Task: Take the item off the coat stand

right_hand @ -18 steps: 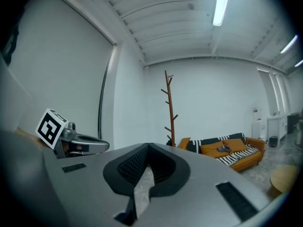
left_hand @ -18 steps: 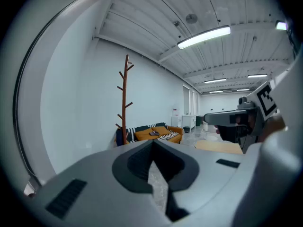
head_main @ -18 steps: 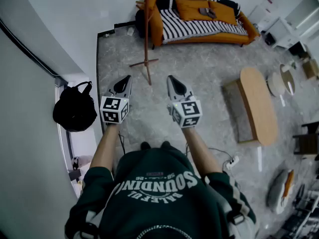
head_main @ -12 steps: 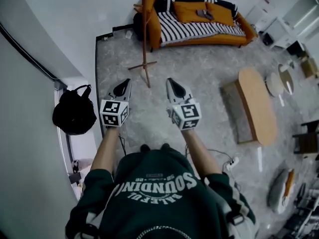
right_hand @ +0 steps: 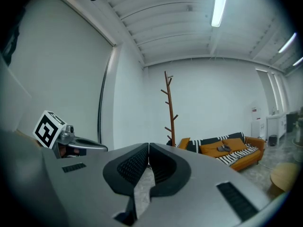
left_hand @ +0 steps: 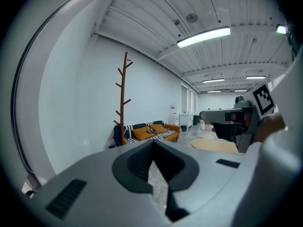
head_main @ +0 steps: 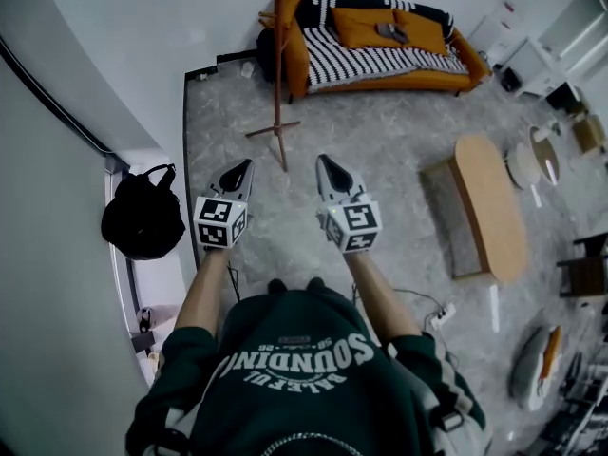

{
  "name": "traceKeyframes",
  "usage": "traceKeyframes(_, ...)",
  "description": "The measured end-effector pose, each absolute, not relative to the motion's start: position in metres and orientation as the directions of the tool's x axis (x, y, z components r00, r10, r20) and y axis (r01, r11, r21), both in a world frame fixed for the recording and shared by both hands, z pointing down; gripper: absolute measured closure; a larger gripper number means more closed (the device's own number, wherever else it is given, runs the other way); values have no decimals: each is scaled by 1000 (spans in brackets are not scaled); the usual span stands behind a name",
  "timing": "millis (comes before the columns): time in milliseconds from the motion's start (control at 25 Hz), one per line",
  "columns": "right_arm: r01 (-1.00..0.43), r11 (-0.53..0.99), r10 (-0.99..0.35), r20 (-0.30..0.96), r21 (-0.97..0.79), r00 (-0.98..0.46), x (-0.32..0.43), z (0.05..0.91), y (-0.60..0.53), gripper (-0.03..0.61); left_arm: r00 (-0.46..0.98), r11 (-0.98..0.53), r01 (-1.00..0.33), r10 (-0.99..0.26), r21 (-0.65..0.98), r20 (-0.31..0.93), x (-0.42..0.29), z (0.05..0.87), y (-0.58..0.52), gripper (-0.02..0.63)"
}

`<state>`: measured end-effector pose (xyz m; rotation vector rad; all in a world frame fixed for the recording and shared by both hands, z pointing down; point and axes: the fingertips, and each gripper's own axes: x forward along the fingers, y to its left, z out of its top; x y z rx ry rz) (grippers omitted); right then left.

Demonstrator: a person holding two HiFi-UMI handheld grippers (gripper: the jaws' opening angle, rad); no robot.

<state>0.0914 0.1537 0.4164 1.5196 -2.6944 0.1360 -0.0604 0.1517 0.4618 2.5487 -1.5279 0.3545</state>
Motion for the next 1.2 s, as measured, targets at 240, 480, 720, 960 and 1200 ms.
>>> traceKeyframes(240,-860,507,-856,85,-60,-511,84,419,156,578,465,-482,-876,-840,9,280,-68,465,154,614)
traceKeyframes(480,-866,494,-862,93,-71,-499,73,424,158,578,492,-511,-860,-818,16,297,-74,471,155,614)
traceKeyframes(720,-869,490,-862,113,-68,-495,70,432,153,578,500,-516,-856,-811,34,305,-79,478,146,614)
traceKeyframes(960,-878,471,-870,120,-83,-478,75,441,132,578,518,-532,-846,-798,45,308,-76,484,120,614)
traceKeyframes(1200,-880,464,-869,138,-100,-474,76,454,89,578,524,-537,-841,-785,57,331,-76,495,78,614)
